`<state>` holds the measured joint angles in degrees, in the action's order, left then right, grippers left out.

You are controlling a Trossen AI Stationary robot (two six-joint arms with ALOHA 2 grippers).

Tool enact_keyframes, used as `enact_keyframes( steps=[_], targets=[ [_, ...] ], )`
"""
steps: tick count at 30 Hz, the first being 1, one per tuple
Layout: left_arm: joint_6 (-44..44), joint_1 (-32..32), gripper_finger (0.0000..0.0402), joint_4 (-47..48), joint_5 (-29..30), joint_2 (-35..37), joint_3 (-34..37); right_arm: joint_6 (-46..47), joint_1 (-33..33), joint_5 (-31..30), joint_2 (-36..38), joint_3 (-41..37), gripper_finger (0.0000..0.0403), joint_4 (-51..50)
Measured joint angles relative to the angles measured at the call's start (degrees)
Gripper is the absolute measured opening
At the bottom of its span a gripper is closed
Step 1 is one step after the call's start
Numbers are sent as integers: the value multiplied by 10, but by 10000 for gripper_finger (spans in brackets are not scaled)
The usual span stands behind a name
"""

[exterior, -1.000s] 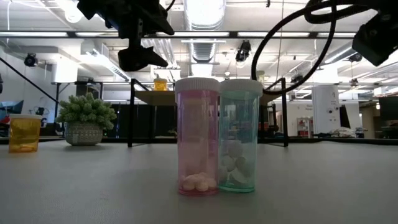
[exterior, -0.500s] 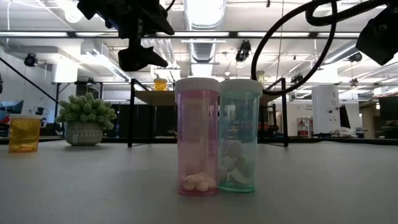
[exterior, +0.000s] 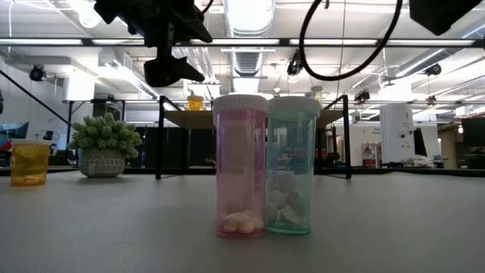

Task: Pick and place medicine bottles onto shelf by color
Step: Put the small yellow pill bottle on the shelf

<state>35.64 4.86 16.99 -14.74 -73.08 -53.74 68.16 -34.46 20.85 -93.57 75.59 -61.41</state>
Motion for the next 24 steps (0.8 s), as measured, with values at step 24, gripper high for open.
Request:
enact_keyframes(
  steps=[24],
  targets=[
    [-16, 0, 295, 1, 0, 0, 5, 67, -8, 1, -36, -10, 217, 5]
  ],
)
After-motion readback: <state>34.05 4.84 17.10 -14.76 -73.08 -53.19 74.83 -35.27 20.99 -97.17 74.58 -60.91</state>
